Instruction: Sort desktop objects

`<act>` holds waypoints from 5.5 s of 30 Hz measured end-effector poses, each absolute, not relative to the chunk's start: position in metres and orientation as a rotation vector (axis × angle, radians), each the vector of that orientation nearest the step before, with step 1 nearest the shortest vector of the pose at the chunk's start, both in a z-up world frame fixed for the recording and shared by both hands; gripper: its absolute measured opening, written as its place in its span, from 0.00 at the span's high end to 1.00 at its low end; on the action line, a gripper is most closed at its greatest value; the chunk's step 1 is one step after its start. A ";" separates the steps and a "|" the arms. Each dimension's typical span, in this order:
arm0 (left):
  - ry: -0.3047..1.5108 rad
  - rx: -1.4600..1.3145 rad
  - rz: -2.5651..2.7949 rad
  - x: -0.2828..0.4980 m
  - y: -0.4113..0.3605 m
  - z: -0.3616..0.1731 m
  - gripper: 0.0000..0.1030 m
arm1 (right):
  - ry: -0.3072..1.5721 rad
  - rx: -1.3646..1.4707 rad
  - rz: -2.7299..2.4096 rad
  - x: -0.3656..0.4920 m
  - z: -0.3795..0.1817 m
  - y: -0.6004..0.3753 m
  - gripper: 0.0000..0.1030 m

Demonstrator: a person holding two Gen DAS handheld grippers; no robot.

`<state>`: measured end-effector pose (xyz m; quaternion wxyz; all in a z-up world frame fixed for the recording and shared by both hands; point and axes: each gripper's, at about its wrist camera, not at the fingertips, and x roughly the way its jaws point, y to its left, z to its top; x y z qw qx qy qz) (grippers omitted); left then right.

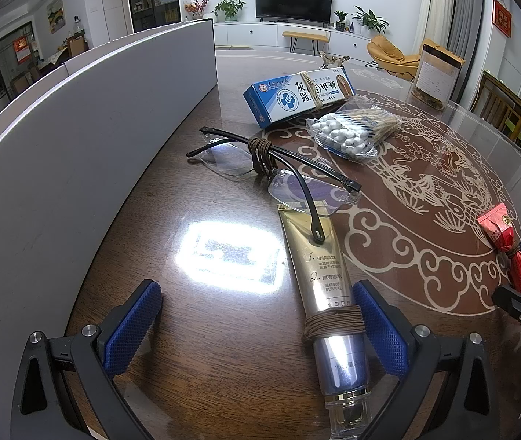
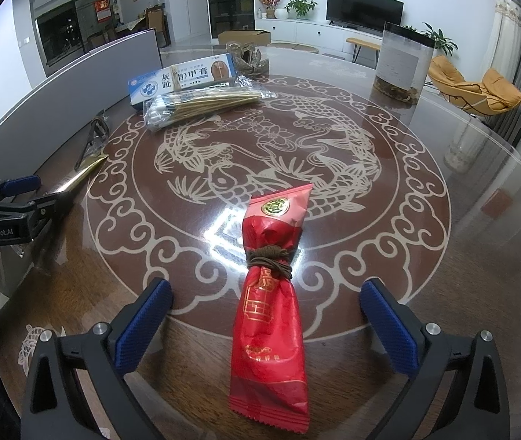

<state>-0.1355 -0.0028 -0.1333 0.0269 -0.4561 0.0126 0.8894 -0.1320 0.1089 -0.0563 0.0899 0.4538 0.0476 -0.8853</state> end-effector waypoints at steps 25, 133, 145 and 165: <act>0.050 -1.452 2.717 -0.122 0.007 -0.133 0.00 | 0.113 1.340 -2.627 -0.131 -0.055 0.112 0.00; -0.240 -1.169 2.704 -0.053 -0.138 0.024 0.72 | 0.123 1.261 -2.289 -0.164 0.078 0.013 0.81; -0.397 -1.419 2.866 -0.095 -0.297 0.010 0.72 | 0.106 1.017 -1.996 -0.198 0.119 -0.249 0.80; -0.311 -1.383 2.944 -0.089 -0.231 0.000 0.30 | 0.118 1.005 -2.175 -0.197 0.060 -0.213 0.15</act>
